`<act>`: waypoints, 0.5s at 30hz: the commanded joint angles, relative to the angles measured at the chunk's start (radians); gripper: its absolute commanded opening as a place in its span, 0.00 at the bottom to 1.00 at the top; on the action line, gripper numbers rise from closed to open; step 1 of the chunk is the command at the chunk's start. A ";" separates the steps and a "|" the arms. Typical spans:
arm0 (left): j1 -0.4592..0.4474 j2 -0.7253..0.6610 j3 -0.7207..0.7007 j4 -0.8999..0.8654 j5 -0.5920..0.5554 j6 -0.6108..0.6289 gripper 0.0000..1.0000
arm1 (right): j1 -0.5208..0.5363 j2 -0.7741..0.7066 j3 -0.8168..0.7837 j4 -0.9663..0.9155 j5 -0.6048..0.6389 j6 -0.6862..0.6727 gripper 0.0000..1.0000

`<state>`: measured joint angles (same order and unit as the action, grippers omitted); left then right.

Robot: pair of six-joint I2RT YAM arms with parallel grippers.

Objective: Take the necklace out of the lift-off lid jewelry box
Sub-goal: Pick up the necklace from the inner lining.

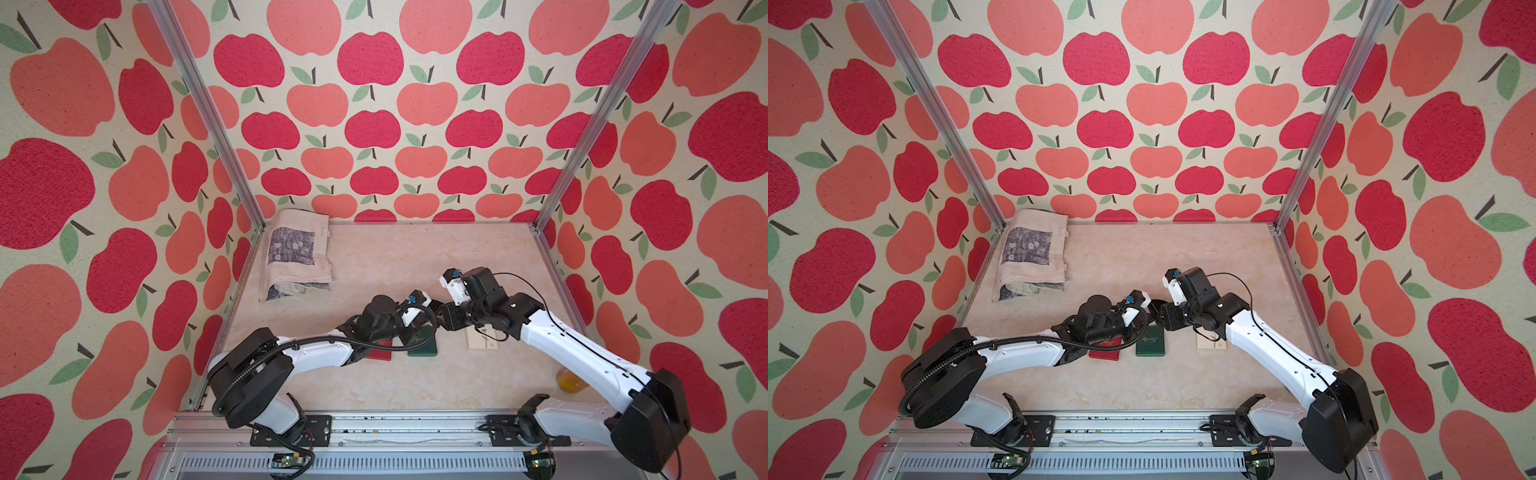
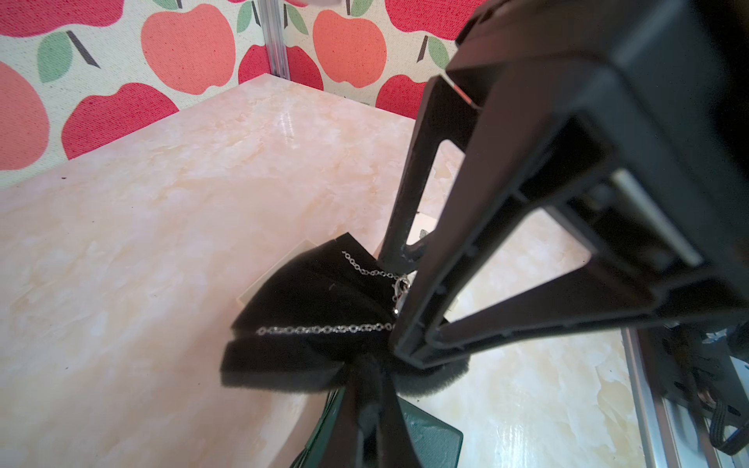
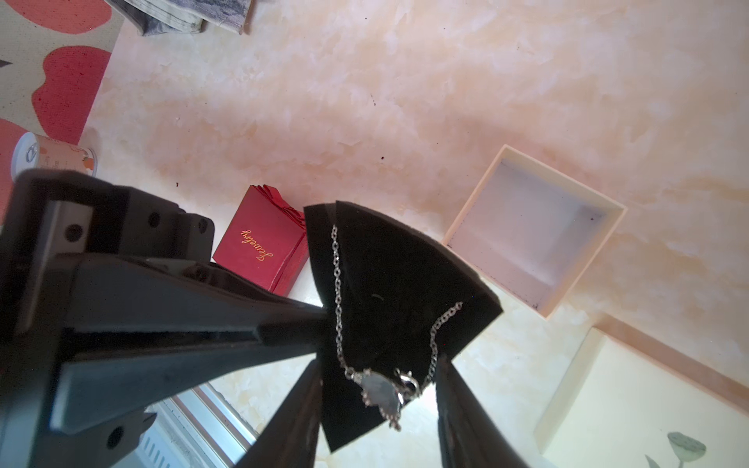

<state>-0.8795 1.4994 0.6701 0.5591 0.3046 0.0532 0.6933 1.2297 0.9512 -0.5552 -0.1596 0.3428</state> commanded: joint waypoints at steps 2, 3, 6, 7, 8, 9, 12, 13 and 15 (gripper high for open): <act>-0.006 -0.023 -0.009 0.027 0.024 0.022 0.00 | -0.003 0.015 -0.015 0.018 -0.029 0.012 0.46; -0.006 -0.022 -0.009 0.027 0.025 0.022 0.00 | -0.001 0.019 -0.014 0.020 -0.030 0.012 0.46; -0.006 -0.022 -0.010 0.029 0.024 0.021 0.00 | 0.000 0.027 -0.014 0.021 -0.032 0.012 0.43; -0.006 -0.023 -0.011 0.031 0.025 0.021 0.00 | 0.000 0.029 -0.014 0.023 -0.033 0.012 0.41; -0.006 -0.023 -0.012 0.031 0.024 0.021 0.00 | 0.001 0.031 -0.014 0.023 -0.033 0.012 0.39; -0.006 -0.023 -0.012 0.030 0.024 0.021 0.00 | 0.000 0.032 -0.014 0.024 -0.033 0.012 0.38; -0.006 -0.025 -0.015 0.030 0.021 0.022 0.00 | 0.000 0.036 -0.012 0.024 -0.034 0.012 0.33; -0.006 -0.026 -0.015 0.030 0.021 0.022 0.00 | 0.000 0.036 -0.012 0.024 -0.034 0.012 0.31; -0.006 -0.025 -0.017 0.029 0.021 0.019 0.00 | 0.001 0.035 -0.011 0.022 -0.033 0.011 0.28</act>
<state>-0.8795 1.4990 0.6647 0.5583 0.3042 0.0624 0.6933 1.2533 0.9512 -0.5373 -0.1856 0.3496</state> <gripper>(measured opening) 0.073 0.294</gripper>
